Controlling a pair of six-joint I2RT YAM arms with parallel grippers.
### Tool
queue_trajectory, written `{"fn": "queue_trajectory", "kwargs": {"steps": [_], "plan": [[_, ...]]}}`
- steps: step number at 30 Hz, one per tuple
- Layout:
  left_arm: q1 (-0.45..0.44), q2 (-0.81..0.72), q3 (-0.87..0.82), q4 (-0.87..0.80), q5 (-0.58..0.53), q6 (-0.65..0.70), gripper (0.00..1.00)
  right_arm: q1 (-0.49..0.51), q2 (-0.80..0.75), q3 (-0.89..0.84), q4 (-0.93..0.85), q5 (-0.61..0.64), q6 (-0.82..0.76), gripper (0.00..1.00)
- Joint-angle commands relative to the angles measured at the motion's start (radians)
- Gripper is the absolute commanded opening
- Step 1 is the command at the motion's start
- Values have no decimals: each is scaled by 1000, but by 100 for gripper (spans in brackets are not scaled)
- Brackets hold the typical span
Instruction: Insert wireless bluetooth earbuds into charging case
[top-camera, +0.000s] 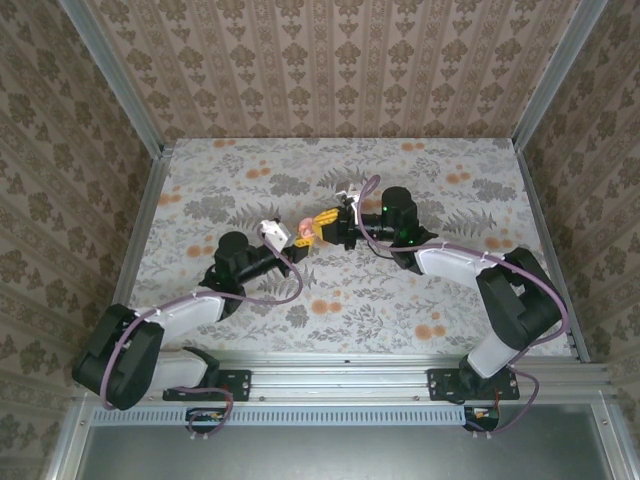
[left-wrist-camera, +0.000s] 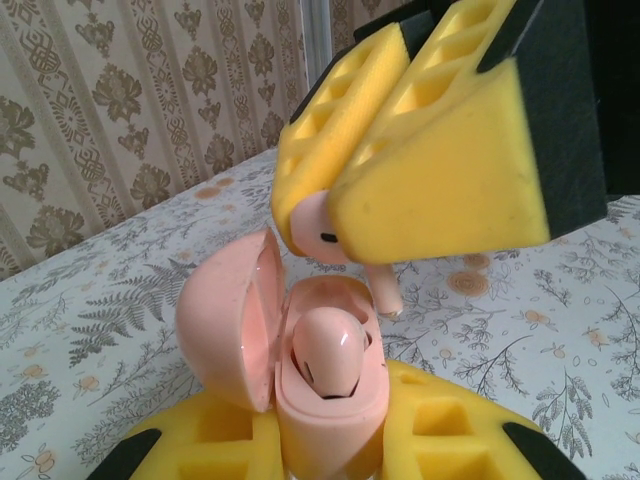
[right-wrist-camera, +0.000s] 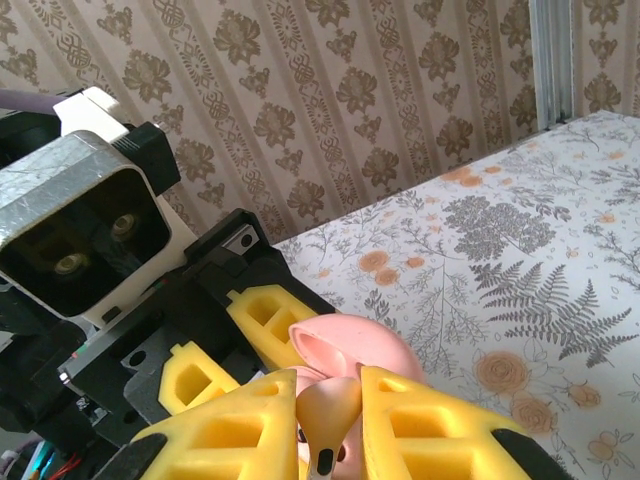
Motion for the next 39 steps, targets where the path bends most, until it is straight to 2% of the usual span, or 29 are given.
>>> {"fn": "queue_trajectory", "kwargs": {"steps": [1,11,39], "plan": [[-8,-26,22,19,16,14,9,6,17,19,82,14,28,18],[-7,-26,17,11,3,-2,9,9,24,20,152,36,60,18],[-8,-71,21,34,-21,-72,10,34,56,12,141,60,3,18]]}}
